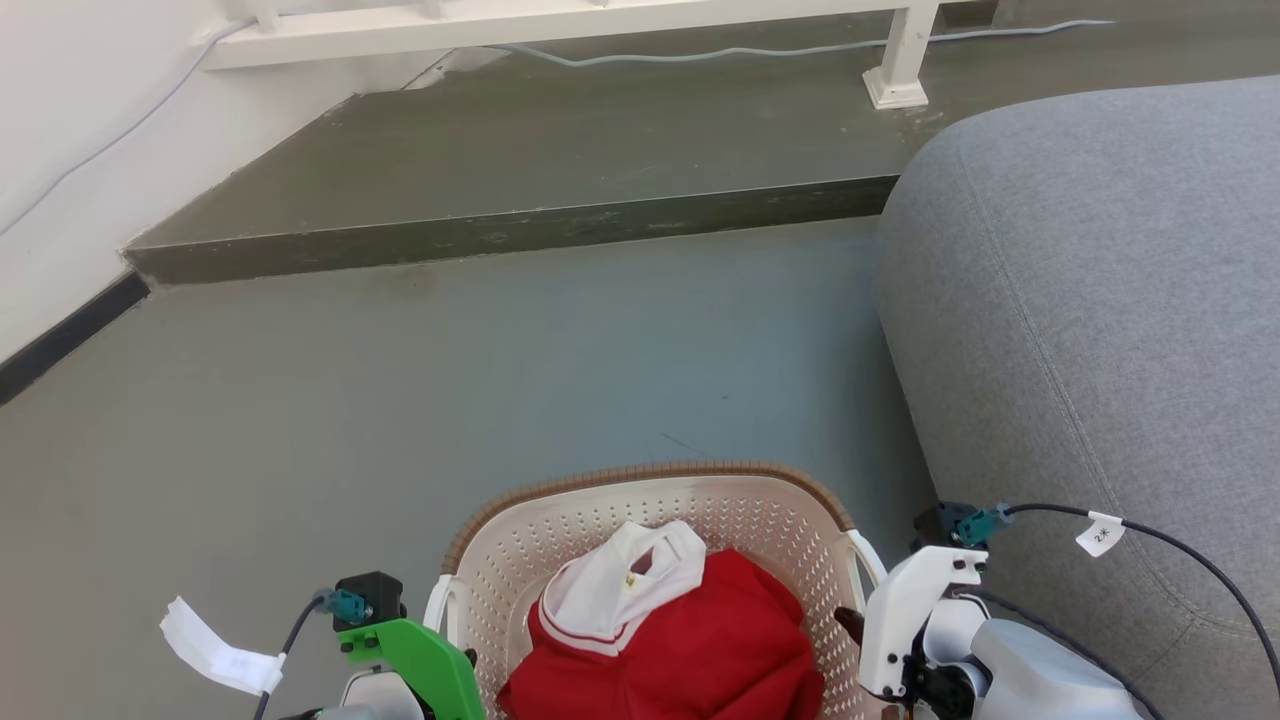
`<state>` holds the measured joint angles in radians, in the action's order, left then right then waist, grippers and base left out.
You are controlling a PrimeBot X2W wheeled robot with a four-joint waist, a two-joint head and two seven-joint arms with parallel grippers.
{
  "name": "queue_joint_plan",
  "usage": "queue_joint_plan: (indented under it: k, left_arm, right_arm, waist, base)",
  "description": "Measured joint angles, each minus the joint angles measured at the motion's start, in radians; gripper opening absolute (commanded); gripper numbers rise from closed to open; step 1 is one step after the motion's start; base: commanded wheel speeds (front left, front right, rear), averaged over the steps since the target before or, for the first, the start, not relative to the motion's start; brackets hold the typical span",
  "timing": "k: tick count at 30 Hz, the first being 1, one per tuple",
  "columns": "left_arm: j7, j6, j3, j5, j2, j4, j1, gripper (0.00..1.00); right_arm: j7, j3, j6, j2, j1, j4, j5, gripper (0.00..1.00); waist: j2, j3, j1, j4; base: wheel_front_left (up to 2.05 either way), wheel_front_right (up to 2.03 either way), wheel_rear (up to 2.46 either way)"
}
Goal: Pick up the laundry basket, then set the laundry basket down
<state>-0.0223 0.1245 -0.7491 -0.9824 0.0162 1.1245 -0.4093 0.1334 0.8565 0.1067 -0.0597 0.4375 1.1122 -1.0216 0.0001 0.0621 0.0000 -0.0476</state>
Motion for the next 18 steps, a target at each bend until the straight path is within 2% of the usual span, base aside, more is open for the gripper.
queue_joint_plan:
  k: [18]
  left_arm:
    - [-0.005, 0.000, -0.023, -0.018, 0.001, 0.002, -0.002, 0.00]
  right_arm:
    - [0.008, 0.019, 0.000, -0.001, 0.009, 0.009, -0.017, 0.00]
  waist:
    - [0.0000, 0.021, 0.0000, -0.001]
  base:
    - [0.00, 0.00, 0.00]
